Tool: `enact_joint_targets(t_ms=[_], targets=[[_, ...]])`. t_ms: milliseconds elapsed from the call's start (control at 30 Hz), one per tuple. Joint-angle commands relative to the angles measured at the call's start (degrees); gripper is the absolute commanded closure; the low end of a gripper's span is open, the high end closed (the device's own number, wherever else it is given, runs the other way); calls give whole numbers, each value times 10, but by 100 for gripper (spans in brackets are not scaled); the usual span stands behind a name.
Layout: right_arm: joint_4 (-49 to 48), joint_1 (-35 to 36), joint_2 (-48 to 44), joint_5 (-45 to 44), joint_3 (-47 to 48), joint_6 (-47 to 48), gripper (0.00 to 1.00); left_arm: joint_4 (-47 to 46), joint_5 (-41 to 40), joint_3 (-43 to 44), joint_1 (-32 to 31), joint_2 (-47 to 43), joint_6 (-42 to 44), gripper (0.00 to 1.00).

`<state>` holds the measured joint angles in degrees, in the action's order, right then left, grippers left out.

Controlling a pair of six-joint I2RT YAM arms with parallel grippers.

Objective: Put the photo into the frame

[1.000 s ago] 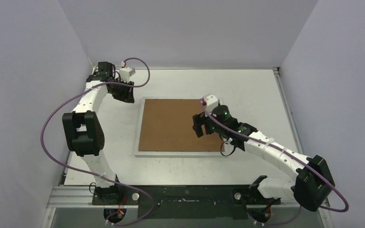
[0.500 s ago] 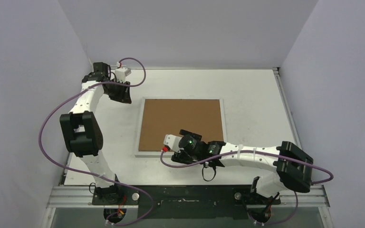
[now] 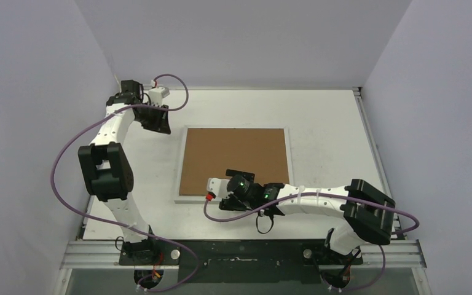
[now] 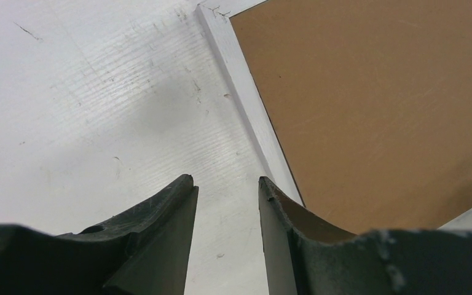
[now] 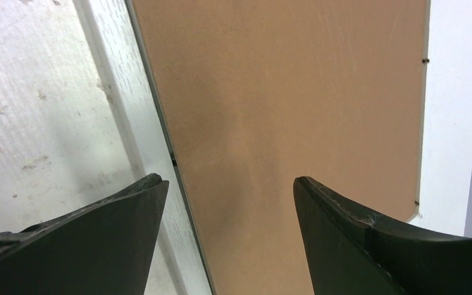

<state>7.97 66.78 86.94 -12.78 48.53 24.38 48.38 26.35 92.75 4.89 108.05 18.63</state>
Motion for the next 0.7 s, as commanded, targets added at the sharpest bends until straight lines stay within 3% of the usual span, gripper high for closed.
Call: enact_joint_targets(t_ms=[0,667], targets=[[-44,-2,1,36,11,7,23,5,19,28,4,7,-3,60],[-94,-26,24,8,3,22,26,33,21,35,4,4,14,60]])
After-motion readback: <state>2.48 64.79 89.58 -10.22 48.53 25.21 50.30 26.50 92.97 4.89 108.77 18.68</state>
